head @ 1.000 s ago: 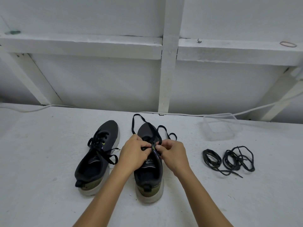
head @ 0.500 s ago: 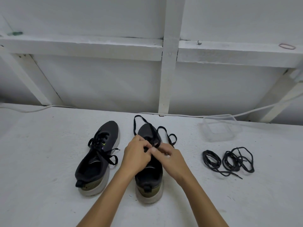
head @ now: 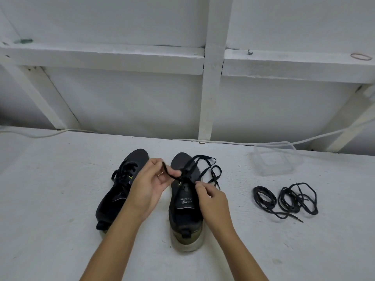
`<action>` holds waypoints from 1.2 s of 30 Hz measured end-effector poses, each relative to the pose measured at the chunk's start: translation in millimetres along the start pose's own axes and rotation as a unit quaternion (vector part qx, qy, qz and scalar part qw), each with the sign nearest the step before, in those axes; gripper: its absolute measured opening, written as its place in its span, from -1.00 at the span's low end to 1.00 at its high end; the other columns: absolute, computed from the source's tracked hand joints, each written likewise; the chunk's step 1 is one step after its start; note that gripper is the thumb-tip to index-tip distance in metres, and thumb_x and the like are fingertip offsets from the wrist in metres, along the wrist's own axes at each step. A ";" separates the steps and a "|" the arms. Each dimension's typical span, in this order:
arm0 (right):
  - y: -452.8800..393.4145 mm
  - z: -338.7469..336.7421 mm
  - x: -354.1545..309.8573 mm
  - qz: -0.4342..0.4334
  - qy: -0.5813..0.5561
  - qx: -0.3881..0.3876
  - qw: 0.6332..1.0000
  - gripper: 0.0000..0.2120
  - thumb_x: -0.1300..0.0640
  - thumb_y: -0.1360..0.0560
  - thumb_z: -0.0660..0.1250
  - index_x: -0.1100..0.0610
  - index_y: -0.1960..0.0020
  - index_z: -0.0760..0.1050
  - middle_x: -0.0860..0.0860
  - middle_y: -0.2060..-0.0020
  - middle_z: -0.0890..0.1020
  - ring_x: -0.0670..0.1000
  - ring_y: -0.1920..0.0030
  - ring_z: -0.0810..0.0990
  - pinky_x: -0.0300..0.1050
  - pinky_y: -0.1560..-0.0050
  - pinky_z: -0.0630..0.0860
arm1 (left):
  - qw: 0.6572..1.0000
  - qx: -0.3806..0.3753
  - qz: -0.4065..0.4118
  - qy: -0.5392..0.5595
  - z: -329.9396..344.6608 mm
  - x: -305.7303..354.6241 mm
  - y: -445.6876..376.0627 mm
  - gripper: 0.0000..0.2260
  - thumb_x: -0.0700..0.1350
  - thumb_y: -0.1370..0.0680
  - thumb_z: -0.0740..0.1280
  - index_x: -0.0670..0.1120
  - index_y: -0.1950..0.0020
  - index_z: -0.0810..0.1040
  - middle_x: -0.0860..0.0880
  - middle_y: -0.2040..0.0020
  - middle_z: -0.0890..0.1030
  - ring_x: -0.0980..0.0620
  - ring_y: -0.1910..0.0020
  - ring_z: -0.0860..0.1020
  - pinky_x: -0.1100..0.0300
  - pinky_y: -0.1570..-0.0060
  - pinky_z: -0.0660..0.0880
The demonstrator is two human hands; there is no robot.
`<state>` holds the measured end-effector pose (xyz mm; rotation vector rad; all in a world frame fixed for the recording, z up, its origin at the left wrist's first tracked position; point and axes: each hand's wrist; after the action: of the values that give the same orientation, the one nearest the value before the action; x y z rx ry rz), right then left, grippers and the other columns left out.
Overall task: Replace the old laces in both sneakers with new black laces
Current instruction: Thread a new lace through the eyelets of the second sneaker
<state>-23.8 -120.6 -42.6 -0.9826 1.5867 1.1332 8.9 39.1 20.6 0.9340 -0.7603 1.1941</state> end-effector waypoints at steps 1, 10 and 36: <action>-3.9 -0.8 -4.0 0.022 -0.014 -0.008 1.000 -0.85 0.04 -0.58 0.33 -0.12 -0.01 0.67 -0.27 0.04 0.67 -0.31 0.00 0.59 -0.46 0.08 0.43 | 1.000 0.020 -0.001 -0.011 -1.9 -3.8 -1.3 -0.82 -0.21 -0.70 0.08 -0.14 0.07 0.39 -0.08 0.30 0.55 -0.06 0.21 0.62 -0.04 -0.13 0.52; -26.7 -5.1 -16.7 0.061 0.009 -0.031 0.998 -0.75 -0.18 -0.51 0.40 -0.06 -0.07 0.67 -0.15 0.04 0.72 -0.15 0.03 0.65 -0.14 -0.06 0.58 | 0.765 -0.033 0.129 -0.630 -2.2 -24.8 -10.2 -0.91 0.04 -0.52 0.43 0.06 0.10 0.62 0.11 0.21 0.59 0.17 0.18 0.53 0.27 0.10 0.46; 23.8 -0.2 -6.7 -0.057 0.054 -0.017 0.997 -0.80 -0.09 -0.64 0.26 -0.25 0.02 0.66 -0.35 0.10 0.68 -0.25 0.04 0.64 -0.31 0.02 0.56 | 0.751 -0.012 0.017 -0.660 -15.9 15.7 5.3 -0.81 0.23 -0.45 0.45 0.17 0.07 0.67 0.14 0.17 0.62 0.19 0.17 0.54 0.20 0.11 0.48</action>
<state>-44.5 -114.1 -30.8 -1.1591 1.5806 1.0471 7.2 60.6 28.6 1.7381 -1.8903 0.3541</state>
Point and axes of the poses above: each hand's wrist, its own y-axis away from the middle knuckle, its own z-axis out of the palm, x = y × z
